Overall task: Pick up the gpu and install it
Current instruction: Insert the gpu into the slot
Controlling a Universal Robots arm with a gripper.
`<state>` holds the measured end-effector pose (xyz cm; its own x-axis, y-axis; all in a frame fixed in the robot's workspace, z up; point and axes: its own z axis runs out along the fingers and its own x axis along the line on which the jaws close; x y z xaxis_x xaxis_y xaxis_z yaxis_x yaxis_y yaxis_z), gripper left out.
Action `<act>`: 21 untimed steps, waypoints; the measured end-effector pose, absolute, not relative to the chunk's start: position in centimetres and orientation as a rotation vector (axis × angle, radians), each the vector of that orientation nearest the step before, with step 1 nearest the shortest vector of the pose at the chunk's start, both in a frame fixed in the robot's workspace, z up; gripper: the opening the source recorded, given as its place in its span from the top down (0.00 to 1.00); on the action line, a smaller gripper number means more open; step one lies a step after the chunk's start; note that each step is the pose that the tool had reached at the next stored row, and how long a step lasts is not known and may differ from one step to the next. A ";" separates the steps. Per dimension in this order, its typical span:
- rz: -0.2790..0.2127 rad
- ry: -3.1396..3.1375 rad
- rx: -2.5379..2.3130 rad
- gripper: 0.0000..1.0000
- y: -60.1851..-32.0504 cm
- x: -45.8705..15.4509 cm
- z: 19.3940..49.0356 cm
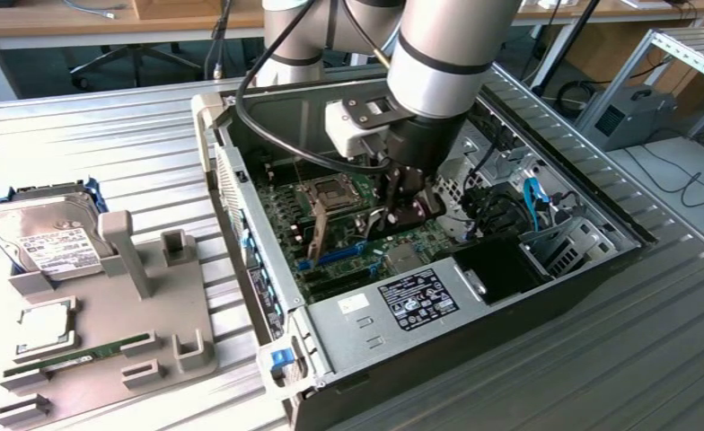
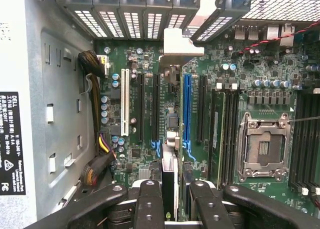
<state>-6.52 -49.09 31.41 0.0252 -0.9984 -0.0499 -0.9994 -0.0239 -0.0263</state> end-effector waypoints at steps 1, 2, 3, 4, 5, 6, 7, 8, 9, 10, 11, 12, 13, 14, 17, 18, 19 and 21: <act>0.027 2.156 -2.210 0.74 -49.1 -6.5 31.4; 0.027 2.156 -2.210 0.74 -49.1 -6.5 31.4; 0.027 2.156 -2.210 0.74 -49.1 -6.5 31.3; 0.027 2.156 -2.210 0.74 -49.1 -6.5 31.3; 0.027 2.156 -2.210 0.74 -49.1 -6.6 31.3; 0.027 2.156 -2.210 0.74 -49.1 -6.6 31.3; 0.027 2.157 -2.210 0.74 -49.1 -6.6 31.3; 0.027 2.156 -2.210 0.74 -49.1 -6.7 31.2; 0.027 2.156 -2.210 0.74 -49.1 -6.8 31.2; 0.027 2.156 -2.210 0.74 -49.1 -6.9 31.2; 0.027 2.156 -2.210 0.74 -49.1 -7.0 31.2; 0.027 2.157 -2.210 0.74 -49.1 -7.0 31.1; 0.027 2.158 -2.209 0.74 -49.1 -7.1 31.1; 0.027 2.159 -2.207 0.74 -49.1 -7.1 31.1; 0.027 2.168 -2.198 0.74 -49.1 -7.2 31.1; 0.026 2.170 -2.197 0.74 -49.1 -7.2 31.1; 0.026 2.171 -2.196 0.74 -49.1 -7.2 31.1; 0.026 2.171 -2.196 0.74 -49.1 -7.3 31.1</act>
